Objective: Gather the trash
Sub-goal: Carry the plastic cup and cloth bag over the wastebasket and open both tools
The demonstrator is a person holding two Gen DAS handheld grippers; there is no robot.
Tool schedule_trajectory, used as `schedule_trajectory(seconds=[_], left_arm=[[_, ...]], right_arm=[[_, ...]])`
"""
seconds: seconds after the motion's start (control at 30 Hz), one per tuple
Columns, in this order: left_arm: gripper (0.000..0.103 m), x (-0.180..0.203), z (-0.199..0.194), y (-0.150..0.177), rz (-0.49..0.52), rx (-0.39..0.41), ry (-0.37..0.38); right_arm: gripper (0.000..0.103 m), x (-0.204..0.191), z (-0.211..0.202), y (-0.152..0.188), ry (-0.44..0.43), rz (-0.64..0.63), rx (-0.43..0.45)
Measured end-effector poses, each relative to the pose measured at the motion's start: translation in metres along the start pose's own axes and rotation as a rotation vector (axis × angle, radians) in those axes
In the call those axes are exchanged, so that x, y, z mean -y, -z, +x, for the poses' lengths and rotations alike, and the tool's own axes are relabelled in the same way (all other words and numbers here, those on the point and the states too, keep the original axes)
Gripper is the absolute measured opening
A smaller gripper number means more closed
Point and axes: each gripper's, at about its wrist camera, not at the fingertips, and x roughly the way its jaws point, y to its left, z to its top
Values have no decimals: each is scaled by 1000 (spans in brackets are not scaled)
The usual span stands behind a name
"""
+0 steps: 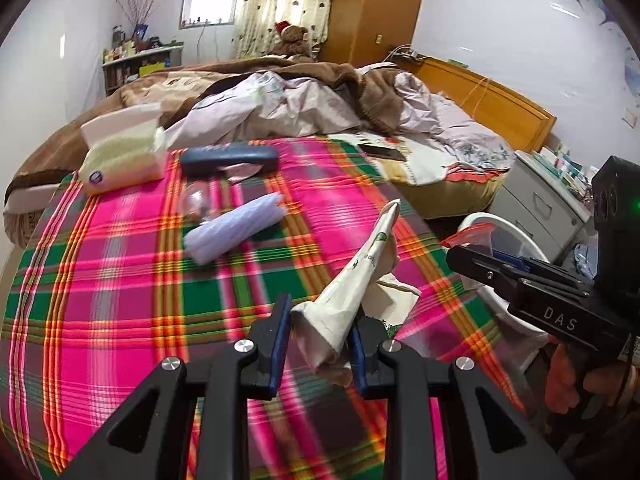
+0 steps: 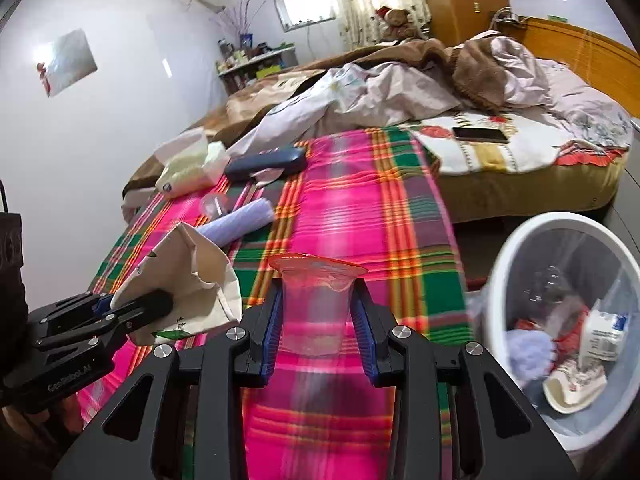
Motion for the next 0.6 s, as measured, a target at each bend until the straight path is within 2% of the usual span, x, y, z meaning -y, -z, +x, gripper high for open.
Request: schedule_trajectory(seconds=[0.2, 0.6], left_arm=[[28, 37, 0, -5, 28, 22, 40], [28, 119, 18, -10, 114, 15, 113]], right_arm=[[34, 27, -23, 2, 48, 29, 42], [35, 90, -57, 8, 149, 113, 87]])
